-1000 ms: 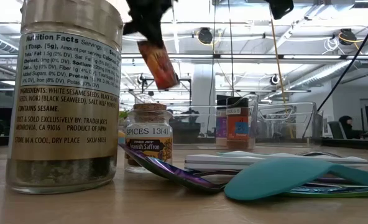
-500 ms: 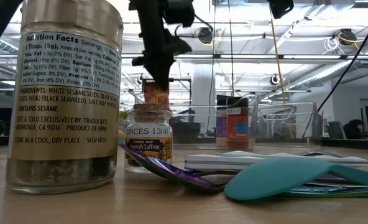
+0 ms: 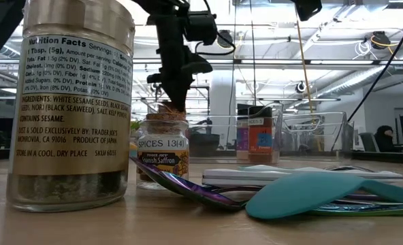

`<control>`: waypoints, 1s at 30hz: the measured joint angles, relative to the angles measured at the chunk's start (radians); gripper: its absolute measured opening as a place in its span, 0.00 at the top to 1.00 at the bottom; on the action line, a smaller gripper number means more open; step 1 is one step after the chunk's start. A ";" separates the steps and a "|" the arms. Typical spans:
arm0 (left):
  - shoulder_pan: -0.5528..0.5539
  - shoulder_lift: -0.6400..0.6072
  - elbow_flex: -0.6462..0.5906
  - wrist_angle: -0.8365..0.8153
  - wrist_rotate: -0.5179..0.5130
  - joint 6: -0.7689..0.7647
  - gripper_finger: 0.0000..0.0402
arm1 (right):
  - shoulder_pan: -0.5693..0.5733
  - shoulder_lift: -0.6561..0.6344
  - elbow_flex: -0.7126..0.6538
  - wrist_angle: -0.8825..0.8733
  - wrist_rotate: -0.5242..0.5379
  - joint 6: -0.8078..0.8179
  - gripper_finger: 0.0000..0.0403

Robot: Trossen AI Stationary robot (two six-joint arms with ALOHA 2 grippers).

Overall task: Pick & Place Food Item
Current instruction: Put the orange seasoning pack into the center transparent bin, then put the white seasoning bottle into the center transparent bin

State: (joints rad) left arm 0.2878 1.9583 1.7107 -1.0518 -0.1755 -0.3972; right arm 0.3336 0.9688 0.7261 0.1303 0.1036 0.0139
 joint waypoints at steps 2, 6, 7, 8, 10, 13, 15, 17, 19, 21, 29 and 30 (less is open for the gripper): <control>0.000 -0.002 0.000 0.007 0.000 0.000 0.98 | 0.000 0.000 0.000 0.000 0.000 0.000 0.36; 0.000 -0.001 0.000 0.007 0.045 0.000 0.94 | 0.000 0.000 0.000 0.000 0.000 0.000 0.36; 0.000 0.002 0.000 0.007 0.056 0.002 0.94 | 0.000 0.000 0.000 0.000 0.000 0.000 0.36; 0.000 0.004 0.000 0.006 0.061 0.004 0.95 | 0.000 0.000 0.000 0.000 0.000 0.000 0.36; 0.000 0.004 0.000 0.006 0.061 0.004 0.98 | 0.000 0.000 0.000 0.000 0.000 0.000 0.36; 0.000 0.004 0.000 0.006 0.022 -0.001 0.98 | 0.000 0.000 0.000 0.000 0.000 0.000 0.36; 0.000 0.004 0.000 0.006 -0.012 -0.001 0.96 | 0.000 0.000 0.000 0.000 0.000 0.000 0.36; 0.000 0.004 0.000 0.007 -0.027 -0.001 0.94 | 0.000 0.000 0.000 0.000 0.000 0.000 0.36; 0.000 0.004 0.000 0.006 -0.032 0.004 0.92 | 0.000 0.000 0.000 0.000 0.000 0.000 0.36; 0.000 0.004 0.000 0.007 -0.033 0.007 0.91 | 0.000 0.000 0.000 -0.001 0.000 0.000 0.36; 0.001 -0.002 -0.001 0.004 -0.007 0.063 0.78 | 0.000 0.000 0.000 -0.008 0.000 0.000 0.36; 0.002 -0.007 -0.001 0.002 0.003 0.064 0.75 | 0.000 0.000 0.000 -0.009 0.000 0.000 0.36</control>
State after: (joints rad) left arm 0.2897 1.9516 1.7096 -1.0496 -0.1730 -0.3336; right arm 0.3336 0.9688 0.7258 0.1210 0.1032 0.0143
